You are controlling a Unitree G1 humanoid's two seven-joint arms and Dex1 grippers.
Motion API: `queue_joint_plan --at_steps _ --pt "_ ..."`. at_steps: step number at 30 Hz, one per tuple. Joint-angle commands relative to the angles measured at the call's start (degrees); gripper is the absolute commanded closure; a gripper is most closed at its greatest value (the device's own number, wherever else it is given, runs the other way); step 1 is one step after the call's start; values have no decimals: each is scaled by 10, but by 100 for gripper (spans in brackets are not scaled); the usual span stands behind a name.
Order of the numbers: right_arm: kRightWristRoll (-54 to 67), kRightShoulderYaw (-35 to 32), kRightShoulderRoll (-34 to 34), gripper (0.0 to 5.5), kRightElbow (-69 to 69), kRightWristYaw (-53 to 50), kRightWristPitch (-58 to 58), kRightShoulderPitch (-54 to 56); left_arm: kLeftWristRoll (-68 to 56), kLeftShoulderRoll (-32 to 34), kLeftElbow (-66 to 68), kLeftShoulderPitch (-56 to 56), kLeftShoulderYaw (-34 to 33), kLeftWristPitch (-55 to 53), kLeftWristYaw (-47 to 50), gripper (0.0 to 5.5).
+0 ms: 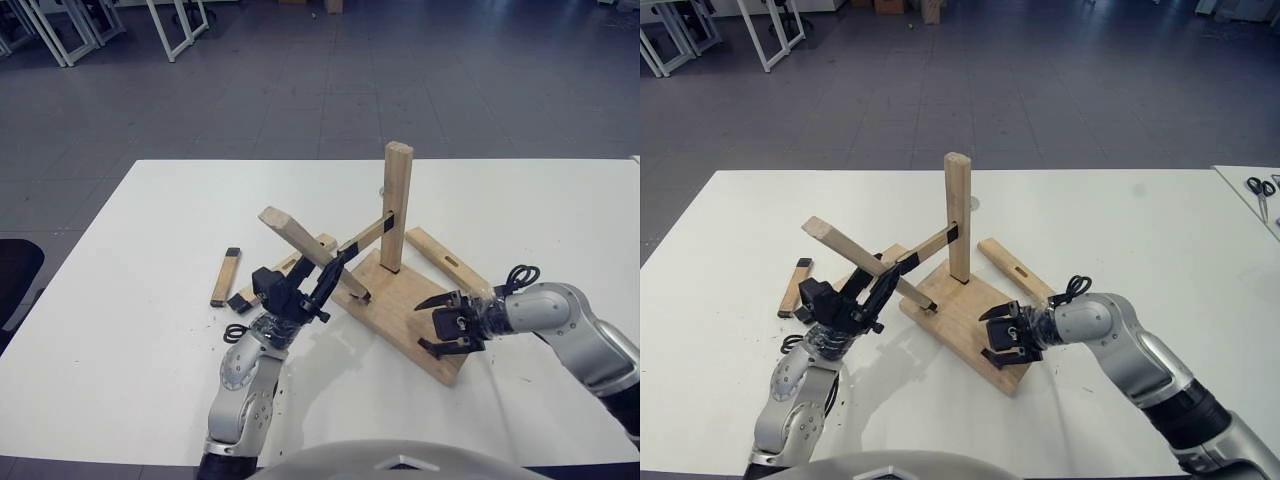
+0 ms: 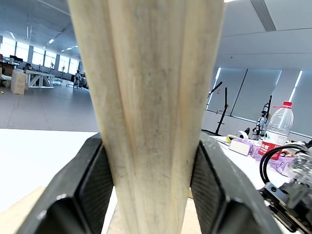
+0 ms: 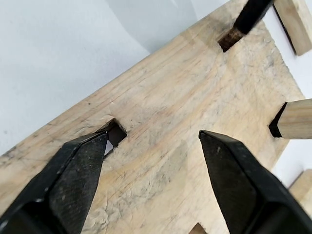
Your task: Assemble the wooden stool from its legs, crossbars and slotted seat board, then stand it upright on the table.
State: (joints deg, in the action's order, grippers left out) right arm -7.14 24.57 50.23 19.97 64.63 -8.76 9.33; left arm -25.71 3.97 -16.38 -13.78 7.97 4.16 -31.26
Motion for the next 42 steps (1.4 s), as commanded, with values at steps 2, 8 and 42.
queue_joint_plan --at_steps 2,8,42 --pt "-13 22 -5 205 2 9 -12 -15 7 6 35 10 2 -4 -9 346" --pt "-18 21 -4 205 4 2 -17 -24 -14 47 0 -16 -12 -29 -27 346" --pt "-54 59 -71 205 107 -130 -122 -141 -5 294 133 130 33 -406 -39 346"
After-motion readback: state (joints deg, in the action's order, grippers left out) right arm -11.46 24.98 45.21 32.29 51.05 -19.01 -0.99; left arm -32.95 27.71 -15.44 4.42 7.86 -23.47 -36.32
